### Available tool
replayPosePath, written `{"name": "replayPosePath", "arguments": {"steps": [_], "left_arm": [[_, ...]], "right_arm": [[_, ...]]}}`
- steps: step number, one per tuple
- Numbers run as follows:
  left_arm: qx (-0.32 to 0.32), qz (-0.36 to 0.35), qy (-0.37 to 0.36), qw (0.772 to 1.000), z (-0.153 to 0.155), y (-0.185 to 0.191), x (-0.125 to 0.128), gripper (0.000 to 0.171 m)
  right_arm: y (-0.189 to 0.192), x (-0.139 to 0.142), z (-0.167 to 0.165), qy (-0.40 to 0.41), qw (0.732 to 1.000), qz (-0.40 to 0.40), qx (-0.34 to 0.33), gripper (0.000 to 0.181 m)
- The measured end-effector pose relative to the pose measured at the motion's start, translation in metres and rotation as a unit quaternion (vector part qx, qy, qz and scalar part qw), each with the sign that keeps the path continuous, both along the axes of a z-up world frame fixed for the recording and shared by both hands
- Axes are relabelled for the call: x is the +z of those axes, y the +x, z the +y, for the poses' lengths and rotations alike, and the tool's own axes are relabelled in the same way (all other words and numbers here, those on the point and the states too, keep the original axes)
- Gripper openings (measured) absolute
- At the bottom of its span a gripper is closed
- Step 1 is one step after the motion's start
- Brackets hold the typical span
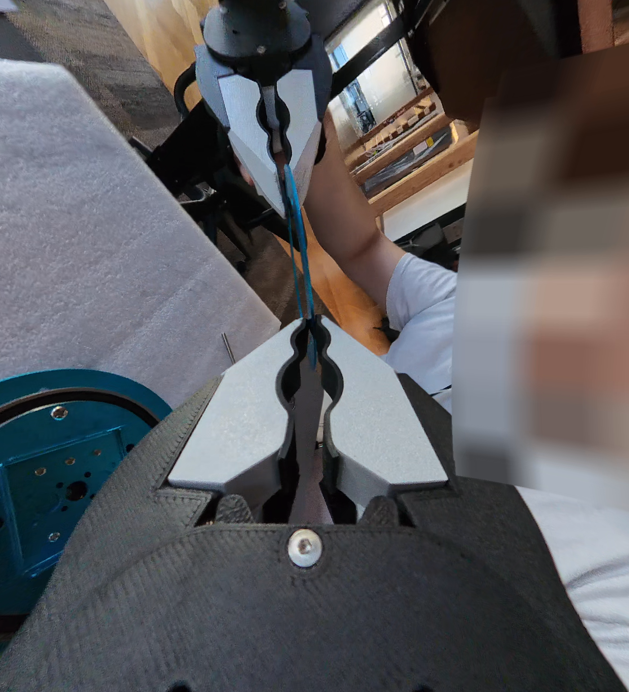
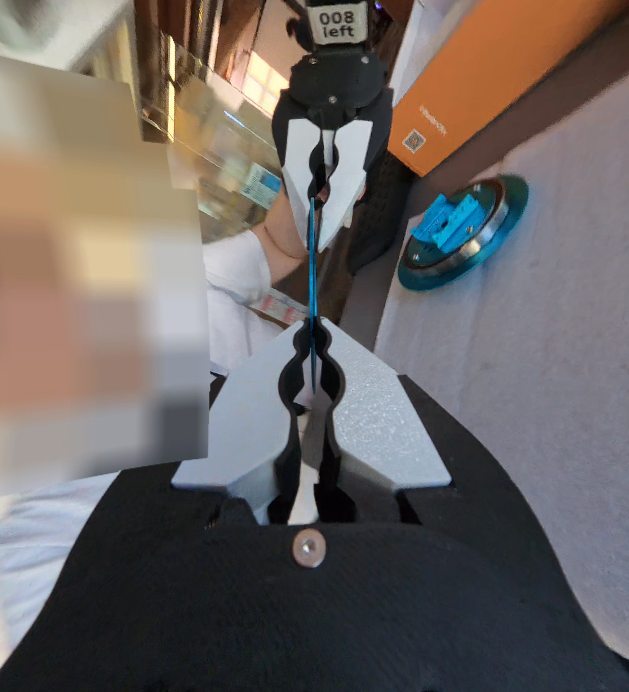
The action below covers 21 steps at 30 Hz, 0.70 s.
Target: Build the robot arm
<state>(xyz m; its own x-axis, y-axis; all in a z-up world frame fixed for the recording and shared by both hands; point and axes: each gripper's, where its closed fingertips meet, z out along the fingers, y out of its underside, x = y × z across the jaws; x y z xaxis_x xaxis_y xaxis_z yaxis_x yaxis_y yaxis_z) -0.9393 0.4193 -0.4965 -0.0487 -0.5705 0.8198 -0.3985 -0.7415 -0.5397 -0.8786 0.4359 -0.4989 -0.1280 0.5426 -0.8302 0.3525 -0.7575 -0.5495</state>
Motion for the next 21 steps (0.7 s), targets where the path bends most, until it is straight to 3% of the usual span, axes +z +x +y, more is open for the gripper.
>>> {"name": "replayPosePath", "arguments": {"steps": [1, 3, 4, 6, 8, 10, 12, 13, 18, 19, 21], "left_arm": [[-0.006, -0.008, 0.021, 1.000, -0.003, -0.001, 0.005, 0.003], [-0.007, -0.025, 0.079, 0.997, -0.007, -0.003, 0.018, 0.006], [-0.003, -0.037, 0.119, 0.992, -0.010, -0.005, 0.025, 0.008], [0.009, -0.046, 0.204, 0.978, -0.014, -0.013, 0.036, 0.019], [0.039, -0.035, 0.281, 0.958, -0.014, -0.027, 0.042, 0.034], [0.094, -0.006, 0.317, 0.944, -0.003, -0.048, 0.043, 0.049], [0.150, -0.017, 0.280, 0.948, 0.001, -0.071, 0.046, 0.055], [0.170, -0.036, 0.246, 0.954, 0.001, -0.082, 0.046, 0.055], [0.257, -0.027, 0.133, 0.957, 0.008, -0.120, 0.008, 0.045], [0.262, -0.021, 0.132, 0.956, 0.006, -0.122, 0.002, 0.044], [0.262, 0.003, 0.166, 0.951, 0.004, -0.122, -0.010, 0.049]], "right_arm": [[-0.001, 0.006, -0.003, 0.062, 0.998, 0.004, 0.000, 0.000], [-0.004, 0.019, -0.008, 0.211, 0.977, 0.014, -0.003, 0.000], [-0.006, 0.027, -0.010, 0.300, 0.953, 0.027, -0.013, 0.000], [-0.013, 0.044, -0.014, 0.486, 0.871, 0.048, -0.046, 0.000], [-0.024, 0.057, -0.021, 0.644, 0.760, 0.052, -0.074, 0.000], [-0.038, 0.056, -0.029, 0.776, 0.626, 0.033, -0.070, 0.000], [-0.055, 0.051, -0.033, 0.866, 0.494, 0.030, -0.071, 0.000], [-0.063, 0.045, -0.033, 0.889, 0.451, 0.032, -0.072, 0.000], [-0.088, 0.012, -0.025, 0.938, 0.337, 0.073, -0.037, 0.000], [-0.092, 0.006, -0.022, 0.941, 0.326, 0.083, -0.027, 0.000], [-0.098, -0.003, -0.017, 0.937, 0.335, 0.097, -0.007, 0.000]]}}
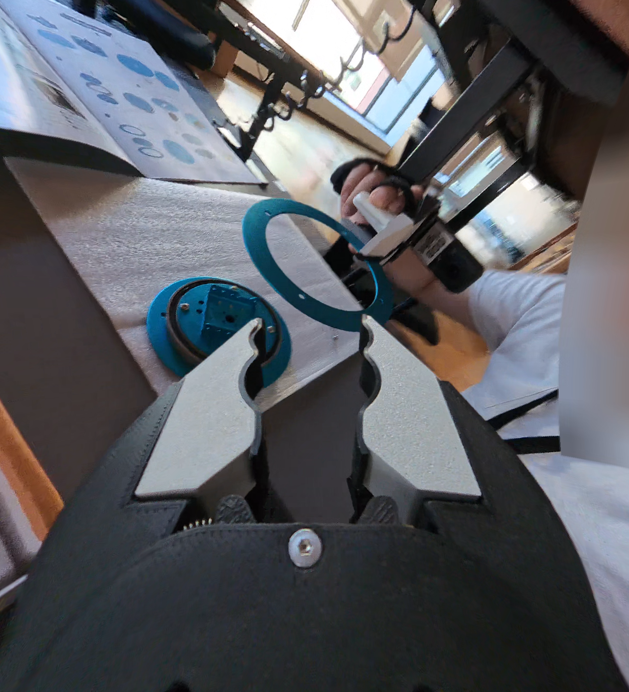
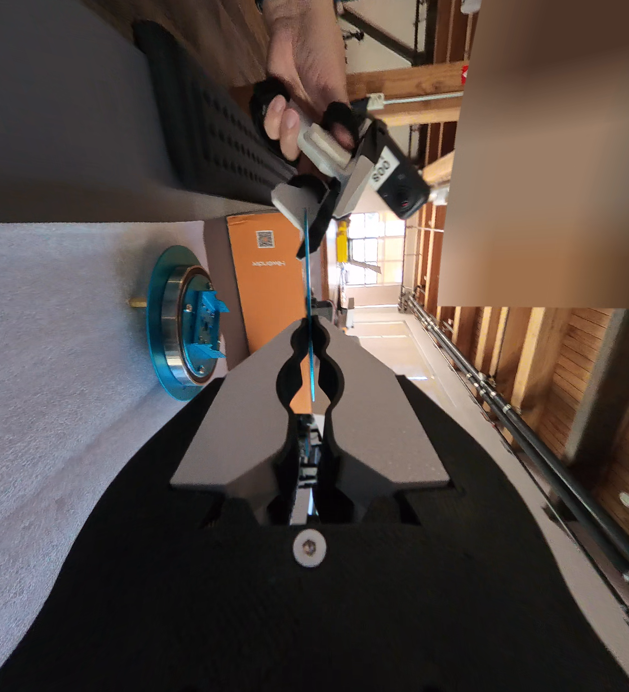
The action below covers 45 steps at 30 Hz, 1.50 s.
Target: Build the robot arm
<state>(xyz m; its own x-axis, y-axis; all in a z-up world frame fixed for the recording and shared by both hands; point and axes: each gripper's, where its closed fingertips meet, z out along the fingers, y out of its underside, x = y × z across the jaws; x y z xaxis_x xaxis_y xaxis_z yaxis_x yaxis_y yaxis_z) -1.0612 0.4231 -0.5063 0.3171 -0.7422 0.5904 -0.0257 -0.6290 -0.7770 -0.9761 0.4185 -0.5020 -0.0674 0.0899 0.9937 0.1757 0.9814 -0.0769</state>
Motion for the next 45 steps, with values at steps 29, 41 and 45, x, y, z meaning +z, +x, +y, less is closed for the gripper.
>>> {"name": "replayPosePath", "arguments": {"steps": [29, 41, 45], "left_arm": [[-0.037, 0.267, 0.103, 0.957, 0.018, 0.019, -0.091, 0.084], [-0.031, 0.270, 0.110, 0.956, 0.016, 0.020, -0.090, 0.075], [-0.027, 0.276, 0.114, 0.954, 0.017, 0.019, -0.091, 0.072]], "right_arm": [[-0.017, -0.073, 0.037, -0.033, 0.982, -0.111, 0.147, 0.000], [-0.014, -0.077, 0.045, -0.016, 0.982, -0.154, 0.111, 0.018], [-0.011, -0.071, 0.054, -0.006, 0.984, -0.154, 0.092, 0.020]]}}
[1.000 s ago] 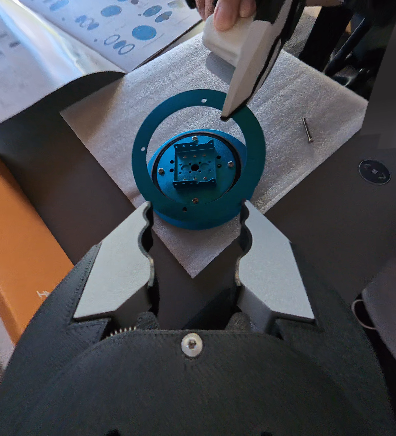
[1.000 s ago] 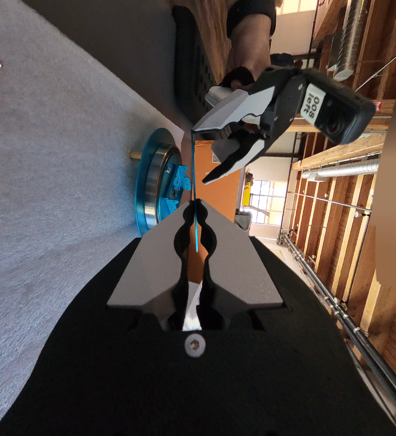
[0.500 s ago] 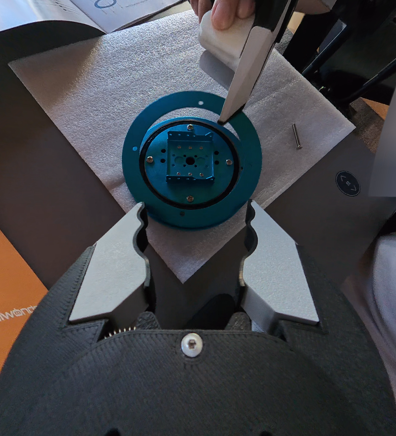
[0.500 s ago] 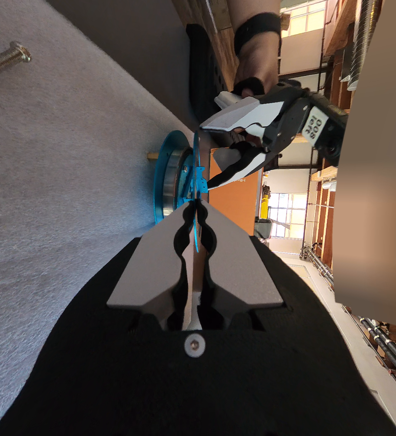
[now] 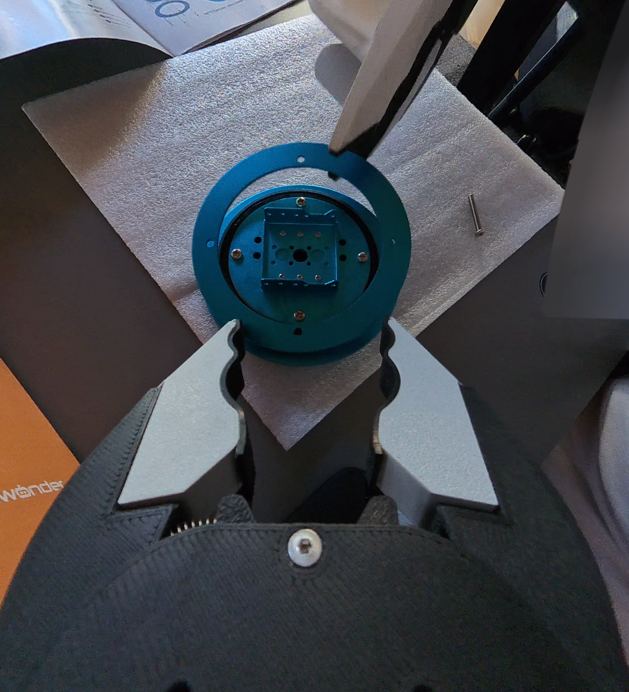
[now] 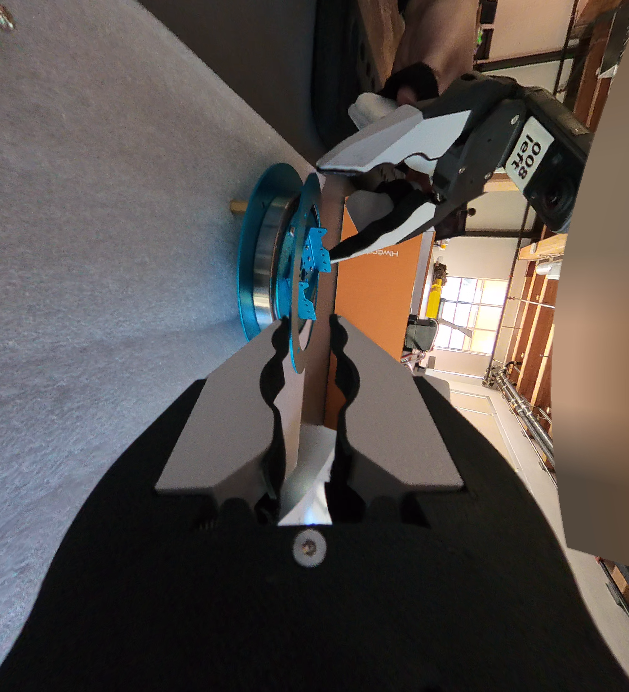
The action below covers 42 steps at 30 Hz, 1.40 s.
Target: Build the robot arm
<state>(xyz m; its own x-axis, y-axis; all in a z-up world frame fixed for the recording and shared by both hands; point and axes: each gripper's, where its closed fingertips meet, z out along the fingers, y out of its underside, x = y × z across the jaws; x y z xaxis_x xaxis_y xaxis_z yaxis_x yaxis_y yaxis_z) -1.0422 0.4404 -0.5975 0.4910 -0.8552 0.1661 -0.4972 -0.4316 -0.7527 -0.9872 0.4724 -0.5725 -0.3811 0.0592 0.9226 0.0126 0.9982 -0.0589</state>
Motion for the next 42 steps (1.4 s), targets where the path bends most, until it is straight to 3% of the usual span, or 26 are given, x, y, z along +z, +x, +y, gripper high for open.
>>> {"name": "replayPosePath", "arguments": {"steps": [12, 22, 24, 26, 27, 29, 30, 32, 34, 37, 42], "left_arm": [[0.004, 0.017, 0.009, 1.000, 0.002, -0.001, -0.002, 0.072], [0.005, 0.019, 0.018, 1.000, 0.002, -0.002, -0.002, 0.071], [0.005, 0.016, 0.018, 1.000, 0.002, -0.002, -0.002, 0.071], [0.007, 0.015, 0.018, 1.000, 0.001, -0.003, -0.001, 0.072], [0.010, 0.016, 0.019, 1.000, 0.001, -0.005, -0.001, 0.073], [0.018, 0.015, 0.020, 1.000, 0.000, -0.008, 0.000, 0.077], [0.023, 0.012, 0.020, 0.999, 0.000, -0.009, 0.000, 0.078], [0.030, 0.006, 0.020, 0.999, -0.001, -0.010, 0.002, 0.079], [0.039, 0.005, 0.020, 0.999, 0.000, -0.012, 0.002, 0.084], [0.045, 0.013, 0.013, 0.999, 0.001, -0.014, -0.001, 0.088], [0.035, 0.032, -0.002, 0.999, 0.002, -0.013, -0.009, 0.088]], "right_arm": [[0.005, 0.000, -0.005, 0.048, 0.997, -0.055, -0.034, 0.028], [0.020, 0.004, -0.001, 0.000, 0.993, -0.072, -0.090, 0.031], [0.024, 0.013, 0.002, -0.057, 0.989, -0.061, -0.120, 0.031], [0.029, 0.015, 0.006, -0.205, 0.962, -0.076, -0.163, 0.032], [0.032, 0.011, 0.009, -0.304, 0.929, -0.094, -0.190, 0.035], [0.039, -0.001, 0.013, -0.490, 0.829, -0.148, -0.227, 0.054], [0.041, -0.007, 0.012, -0.556, 0.781, -0.171, -0.228, 0.055], [0.038, -0.009, 0.018, -0.630, 0.730, -0.161, -0.211, 0.050], [0.031, -0.004, 0.018, -0.677, 0.701, -0.141, -0.173, 0.047], [0.025, -0.009, 0.023, -0.699, 0.676, -0.152, -0.176, 0.047], [0.019, -0.027, 0.027, -0.670, 0.681, -0.202, -0.216, 0.046]]}}
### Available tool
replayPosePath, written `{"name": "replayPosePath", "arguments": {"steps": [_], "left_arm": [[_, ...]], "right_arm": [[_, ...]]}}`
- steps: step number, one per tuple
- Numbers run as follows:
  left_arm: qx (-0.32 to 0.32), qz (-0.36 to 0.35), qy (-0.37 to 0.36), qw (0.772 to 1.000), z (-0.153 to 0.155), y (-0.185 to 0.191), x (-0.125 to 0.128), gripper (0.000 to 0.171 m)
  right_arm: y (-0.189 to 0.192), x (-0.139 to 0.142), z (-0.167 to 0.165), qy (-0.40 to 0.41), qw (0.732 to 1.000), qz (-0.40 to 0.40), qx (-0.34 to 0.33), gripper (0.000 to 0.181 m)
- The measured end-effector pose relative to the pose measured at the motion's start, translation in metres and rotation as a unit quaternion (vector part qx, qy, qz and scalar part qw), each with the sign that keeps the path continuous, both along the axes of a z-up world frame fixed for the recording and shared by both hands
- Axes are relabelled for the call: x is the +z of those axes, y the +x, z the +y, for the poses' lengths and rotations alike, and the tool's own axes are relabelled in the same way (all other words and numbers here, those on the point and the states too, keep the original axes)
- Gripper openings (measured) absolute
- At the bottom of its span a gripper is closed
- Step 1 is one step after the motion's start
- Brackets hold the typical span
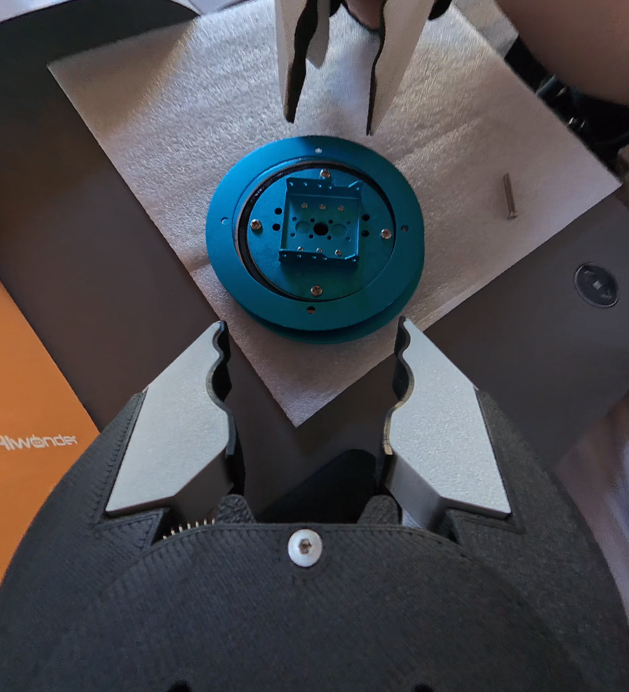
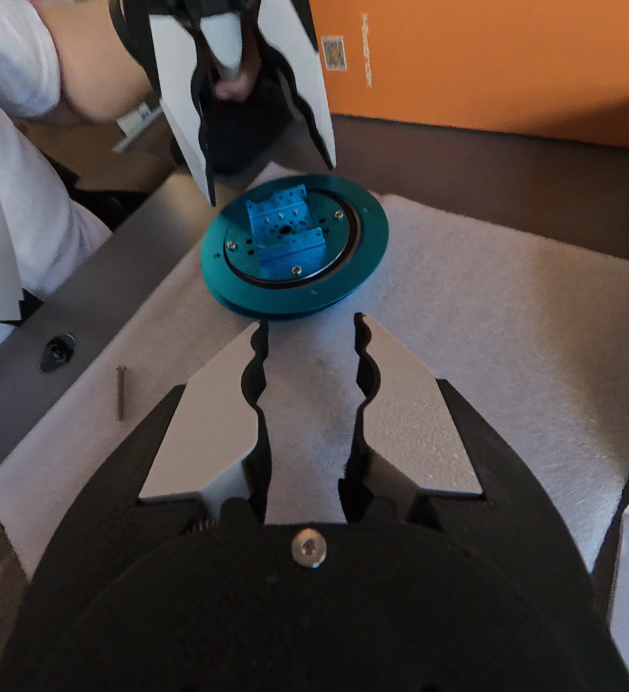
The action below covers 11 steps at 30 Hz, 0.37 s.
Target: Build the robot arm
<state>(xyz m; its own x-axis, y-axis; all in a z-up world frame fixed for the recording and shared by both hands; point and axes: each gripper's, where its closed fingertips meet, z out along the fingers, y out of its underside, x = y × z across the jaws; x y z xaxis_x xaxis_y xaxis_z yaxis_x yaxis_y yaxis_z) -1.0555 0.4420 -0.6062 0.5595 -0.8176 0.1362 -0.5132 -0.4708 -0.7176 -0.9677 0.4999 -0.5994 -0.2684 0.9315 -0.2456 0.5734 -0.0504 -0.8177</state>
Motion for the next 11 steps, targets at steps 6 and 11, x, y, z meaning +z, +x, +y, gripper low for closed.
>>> {"name": "replayPosePath", "arguments": {"steps": [6, 11], "left_arm": [[-0.012, 0.023, 0.003, 1.000, 0.001, 0.000, -0.005, 0.082], [-0.020, 0.024, 0.011, 0.999, 0.000, 0.002, -0.004, 0.075]], "right_arm": [[-0.008, -0.008, -0.009, 0.034, 0.998, -0.024, 0.037, 0.045], [-0.011, -0.001, -0.010, 0.043, 0.998, -0.016, 0.045, 0.043]]}}
